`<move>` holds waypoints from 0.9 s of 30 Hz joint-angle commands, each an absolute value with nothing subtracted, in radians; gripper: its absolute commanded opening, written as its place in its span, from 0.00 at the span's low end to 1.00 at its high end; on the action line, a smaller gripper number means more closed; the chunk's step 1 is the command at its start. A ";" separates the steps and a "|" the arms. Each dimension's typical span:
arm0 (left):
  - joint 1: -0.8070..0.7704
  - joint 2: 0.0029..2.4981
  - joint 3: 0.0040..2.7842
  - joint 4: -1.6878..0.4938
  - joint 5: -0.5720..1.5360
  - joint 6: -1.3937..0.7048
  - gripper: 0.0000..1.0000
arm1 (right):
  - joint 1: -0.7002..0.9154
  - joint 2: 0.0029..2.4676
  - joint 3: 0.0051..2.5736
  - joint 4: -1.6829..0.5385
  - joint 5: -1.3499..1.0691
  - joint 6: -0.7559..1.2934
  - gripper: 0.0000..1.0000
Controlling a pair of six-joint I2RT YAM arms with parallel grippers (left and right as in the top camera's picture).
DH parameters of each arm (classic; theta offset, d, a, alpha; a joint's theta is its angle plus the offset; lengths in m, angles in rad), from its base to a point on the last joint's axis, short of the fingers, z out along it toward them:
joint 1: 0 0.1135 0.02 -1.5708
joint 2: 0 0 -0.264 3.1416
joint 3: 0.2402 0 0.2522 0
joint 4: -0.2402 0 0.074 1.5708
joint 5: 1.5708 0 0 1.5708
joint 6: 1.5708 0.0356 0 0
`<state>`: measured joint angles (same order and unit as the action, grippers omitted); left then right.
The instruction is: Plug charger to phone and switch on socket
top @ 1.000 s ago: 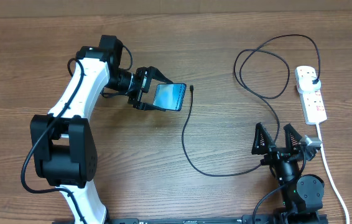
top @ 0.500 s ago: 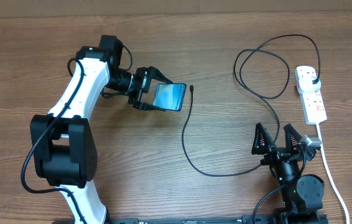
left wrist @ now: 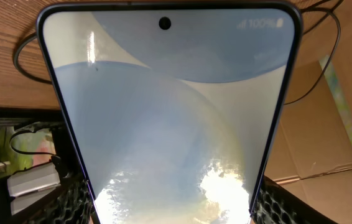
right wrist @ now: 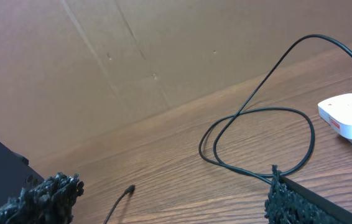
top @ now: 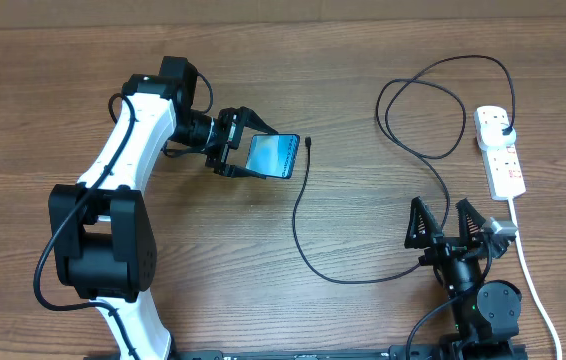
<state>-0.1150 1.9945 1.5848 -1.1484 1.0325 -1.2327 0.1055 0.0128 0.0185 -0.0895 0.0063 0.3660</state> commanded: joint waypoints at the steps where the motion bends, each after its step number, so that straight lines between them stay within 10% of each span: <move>1: -0.110 1.991 1.612 -1.152 1.063 -1.249 0.38 | 0.110 0.003 0.008 -0.083 0.006 0.363 1.00; 27: -0.110 1.991 1.612 -1.151 1.060 -1.254 0.36 | 0.110 0.003 0.008 -0.083 0.006 0.363 1.00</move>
